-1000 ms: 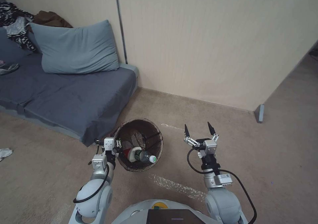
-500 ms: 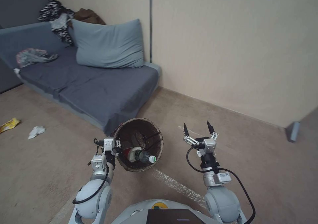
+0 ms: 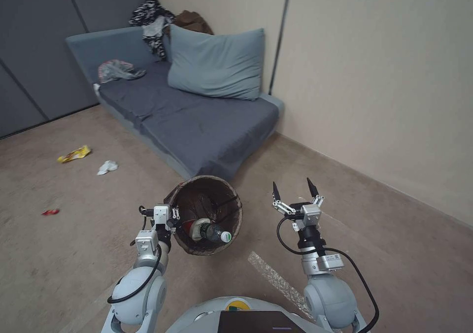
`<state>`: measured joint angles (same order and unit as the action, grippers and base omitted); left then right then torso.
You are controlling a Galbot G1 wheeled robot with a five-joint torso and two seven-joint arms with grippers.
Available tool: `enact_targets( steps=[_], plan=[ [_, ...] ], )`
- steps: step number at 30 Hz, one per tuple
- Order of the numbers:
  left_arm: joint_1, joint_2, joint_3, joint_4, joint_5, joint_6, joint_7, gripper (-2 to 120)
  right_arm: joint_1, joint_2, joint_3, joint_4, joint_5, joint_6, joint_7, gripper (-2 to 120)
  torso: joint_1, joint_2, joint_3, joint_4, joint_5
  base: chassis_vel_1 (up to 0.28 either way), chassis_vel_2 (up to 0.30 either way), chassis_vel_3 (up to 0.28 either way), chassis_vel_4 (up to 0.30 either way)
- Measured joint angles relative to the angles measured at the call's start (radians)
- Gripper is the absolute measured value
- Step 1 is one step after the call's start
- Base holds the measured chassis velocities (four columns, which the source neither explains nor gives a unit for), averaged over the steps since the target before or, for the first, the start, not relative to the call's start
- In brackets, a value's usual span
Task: Pick up the trash bin, then pick up the garbage from the floor and place it into the trash bin.
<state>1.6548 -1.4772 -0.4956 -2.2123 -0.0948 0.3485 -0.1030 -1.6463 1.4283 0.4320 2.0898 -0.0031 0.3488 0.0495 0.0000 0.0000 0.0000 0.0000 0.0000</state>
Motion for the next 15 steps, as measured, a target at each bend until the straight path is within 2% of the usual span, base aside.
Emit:
enact_targets(
  steps=[15],
  plan=[
    [0.005, 0.001, 0.0, -0.006, 0.002, 0.001, 0.004, 3, 0.003, -0.004, -0.003, 0.006, 0.0, -0.002, -0.002, 100, 0.0, 0.0, 0.0, 0.0, 0.0, 0.126, 0.126, 0.131, 0.125]
  ],
)
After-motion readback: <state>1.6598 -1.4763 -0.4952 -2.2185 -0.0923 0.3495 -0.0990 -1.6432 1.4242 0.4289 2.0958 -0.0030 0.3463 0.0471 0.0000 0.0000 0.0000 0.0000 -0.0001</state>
